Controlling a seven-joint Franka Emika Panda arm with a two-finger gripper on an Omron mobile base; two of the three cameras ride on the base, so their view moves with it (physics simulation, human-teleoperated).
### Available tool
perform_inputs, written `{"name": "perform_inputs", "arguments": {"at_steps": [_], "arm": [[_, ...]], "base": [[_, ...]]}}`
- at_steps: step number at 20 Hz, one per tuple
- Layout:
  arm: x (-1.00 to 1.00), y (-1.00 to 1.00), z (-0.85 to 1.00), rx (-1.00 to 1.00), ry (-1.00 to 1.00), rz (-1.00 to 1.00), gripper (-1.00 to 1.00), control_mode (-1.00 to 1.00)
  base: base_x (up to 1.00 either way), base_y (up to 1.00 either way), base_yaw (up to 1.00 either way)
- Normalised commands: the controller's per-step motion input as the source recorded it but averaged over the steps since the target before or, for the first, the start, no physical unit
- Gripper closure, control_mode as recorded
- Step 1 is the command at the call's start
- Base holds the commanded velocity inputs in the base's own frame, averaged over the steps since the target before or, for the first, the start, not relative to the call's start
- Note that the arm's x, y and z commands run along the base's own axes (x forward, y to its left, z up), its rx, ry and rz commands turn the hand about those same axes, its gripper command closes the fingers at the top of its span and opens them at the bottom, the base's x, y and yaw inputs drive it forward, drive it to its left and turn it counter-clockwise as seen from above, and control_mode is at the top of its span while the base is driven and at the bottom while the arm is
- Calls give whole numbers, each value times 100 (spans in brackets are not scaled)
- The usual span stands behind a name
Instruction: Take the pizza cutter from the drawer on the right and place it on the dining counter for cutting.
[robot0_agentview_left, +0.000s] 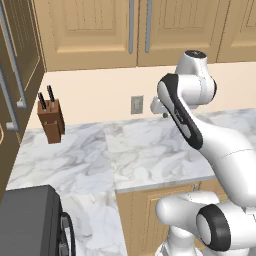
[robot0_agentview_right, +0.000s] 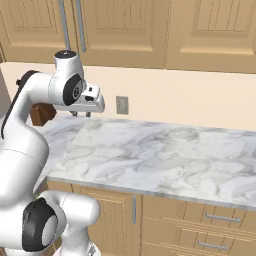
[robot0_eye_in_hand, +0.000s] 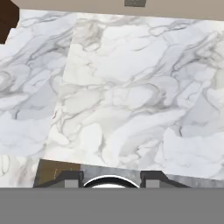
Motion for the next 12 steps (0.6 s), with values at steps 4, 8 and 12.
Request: {"name": "perform_inputs", "arguments": {"at_steps": [4, 8, 12], "arm": [[-26, -6, 0, 0, 0, 0, -100, -100], [-40, -90, -1, 10, 0, -8, -100, -100], [-10, -100, -16, 20, 0, -18, -100, -100]], "base": [[0, 0, 0], [0, 0, 0], [0, 0, 0]]}}
